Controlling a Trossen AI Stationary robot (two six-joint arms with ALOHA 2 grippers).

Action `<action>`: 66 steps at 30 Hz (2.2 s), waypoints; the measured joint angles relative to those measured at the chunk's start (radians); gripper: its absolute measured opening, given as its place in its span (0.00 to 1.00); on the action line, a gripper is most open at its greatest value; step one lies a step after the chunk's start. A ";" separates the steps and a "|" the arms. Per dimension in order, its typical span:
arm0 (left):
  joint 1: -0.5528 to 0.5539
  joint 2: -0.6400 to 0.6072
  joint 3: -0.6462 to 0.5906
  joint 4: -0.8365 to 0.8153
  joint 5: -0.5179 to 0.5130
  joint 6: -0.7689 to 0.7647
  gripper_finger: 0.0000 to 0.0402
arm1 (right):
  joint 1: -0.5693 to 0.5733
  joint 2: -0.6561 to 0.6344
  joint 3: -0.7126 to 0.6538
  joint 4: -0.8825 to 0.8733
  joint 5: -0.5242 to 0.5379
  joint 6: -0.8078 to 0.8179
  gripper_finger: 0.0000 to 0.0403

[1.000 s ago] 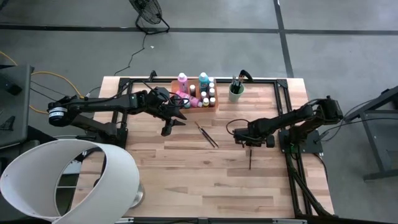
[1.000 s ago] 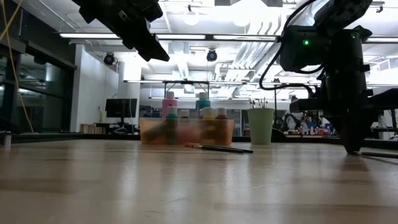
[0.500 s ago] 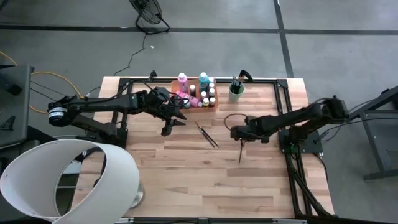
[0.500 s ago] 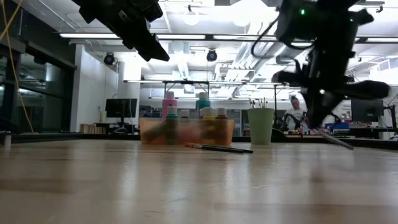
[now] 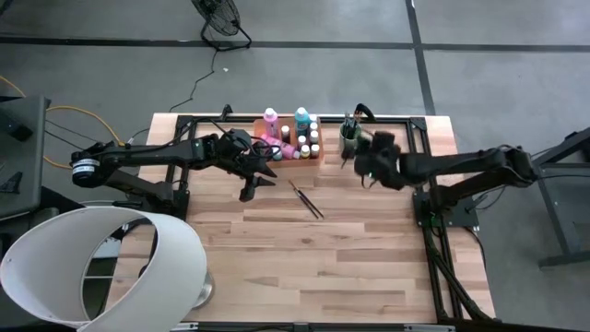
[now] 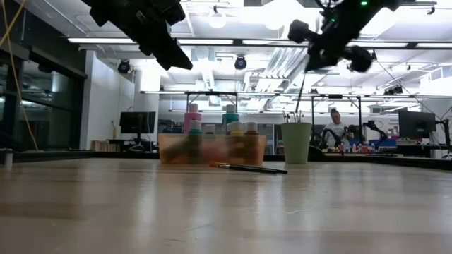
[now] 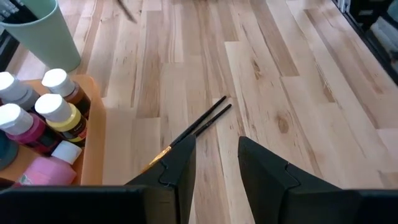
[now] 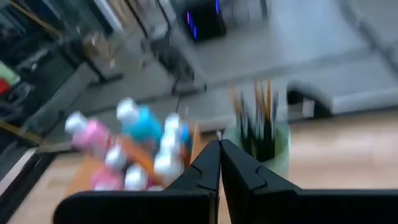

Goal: Pick & Place Paint Supplies
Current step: Put the silver paint brush into the green cup, then put the yellow paint brush into the green cup

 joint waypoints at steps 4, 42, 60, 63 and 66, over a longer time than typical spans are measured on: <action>0.000 0.000 0.000 0.002 -0.005 -0.054 0.29 | -0.097 -0.005 0.000 0.269 0.043 -0.374 0.01; 0.000 0.052 0.000 0.003 -0.256 -0.349 0.29 | -0.514 0.124 0.002 0.422 -0.632 -0.843 0.41; 0.000 0.432 0.107 0.008 -0.179 -0.039 0.29 | -0.513 -0.051 0.002 0.129 -0.901 -0.849 0.48; 0.000 0.481 0.126 0.004 -0.180 0.068 0.29 | -0.513 -0.081 0.002 0.127 -0.902 -0.857 0.48; 0.000 0.519 0.153 0.011 -0.181 0.159 0.29 | -0.513 -0.101 0.002 0.118 -0.902 -0.857 0.48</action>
